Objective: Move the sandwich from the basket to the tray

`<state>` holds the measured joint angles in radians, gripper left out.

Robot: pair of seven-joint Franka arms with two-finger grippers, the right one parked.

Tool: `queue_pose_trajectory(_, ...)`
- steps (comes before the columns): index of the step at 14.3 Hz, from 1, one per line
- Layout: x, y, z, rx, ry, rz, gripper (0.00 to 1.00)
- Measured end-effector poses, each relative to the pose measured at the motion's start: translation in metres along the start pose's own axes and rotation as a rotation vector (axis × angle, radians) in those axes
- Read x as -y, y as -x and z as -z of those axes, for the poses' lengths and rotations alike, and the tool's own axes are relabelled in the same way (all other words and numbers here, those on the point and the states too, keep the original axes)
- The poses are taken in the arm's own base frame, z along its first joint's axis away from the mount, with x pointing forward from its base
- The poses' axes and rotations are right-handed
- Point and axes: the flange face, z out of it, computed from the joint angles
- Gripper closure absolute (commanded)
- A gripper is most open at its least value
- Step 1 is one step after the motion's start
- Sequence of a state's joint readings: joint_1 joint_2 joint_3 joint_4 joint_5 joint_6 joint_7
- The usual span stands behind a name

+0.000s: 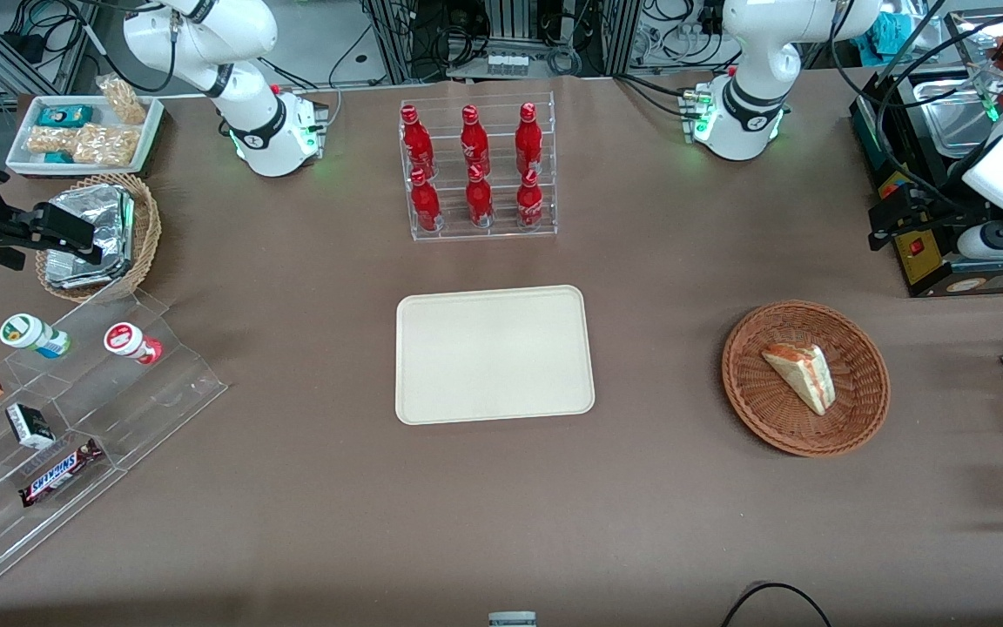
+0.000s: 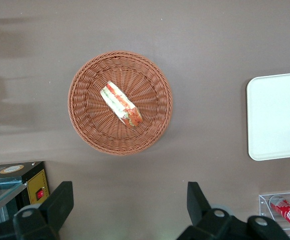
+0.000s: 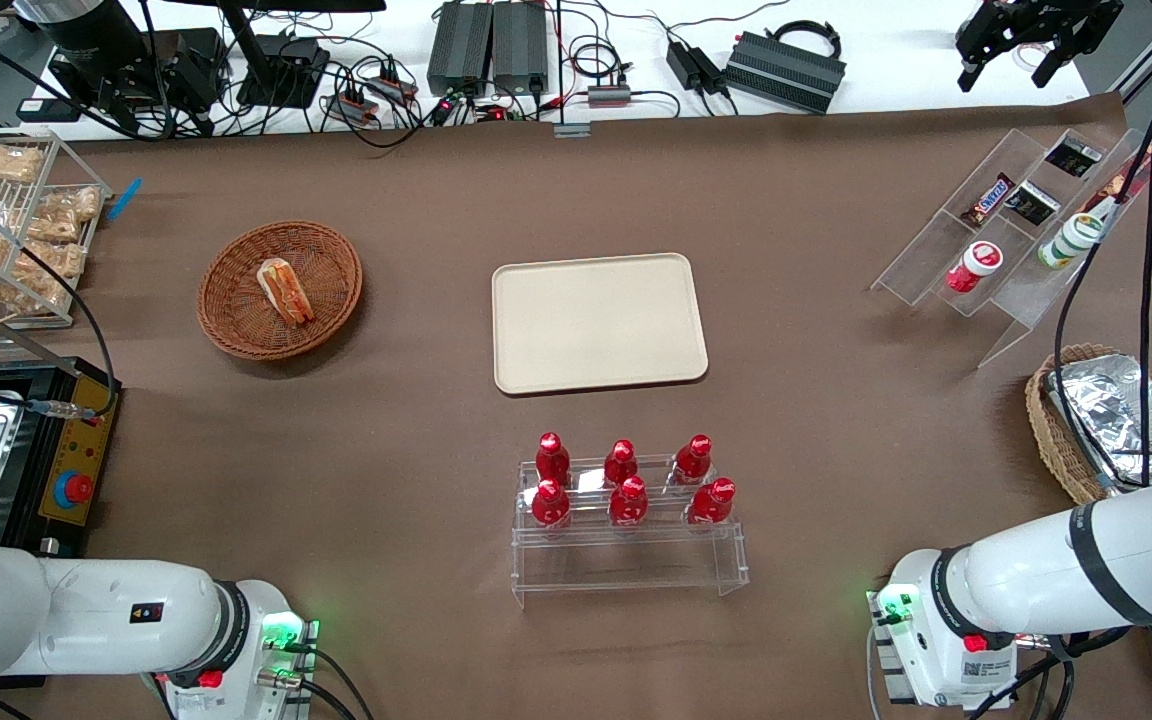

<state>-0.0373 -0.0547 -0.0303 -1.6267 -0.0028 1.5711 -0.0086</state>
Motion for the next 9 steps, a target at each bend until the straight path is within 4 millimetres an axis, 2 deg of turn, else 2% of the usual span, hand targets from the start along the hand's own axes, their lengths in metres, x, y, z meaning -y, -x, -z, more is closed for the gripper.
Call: queue_pose_trajectory(9,-0.0024,-0.0021,-0.0083,0.018,0.000,-0.005,0.00)
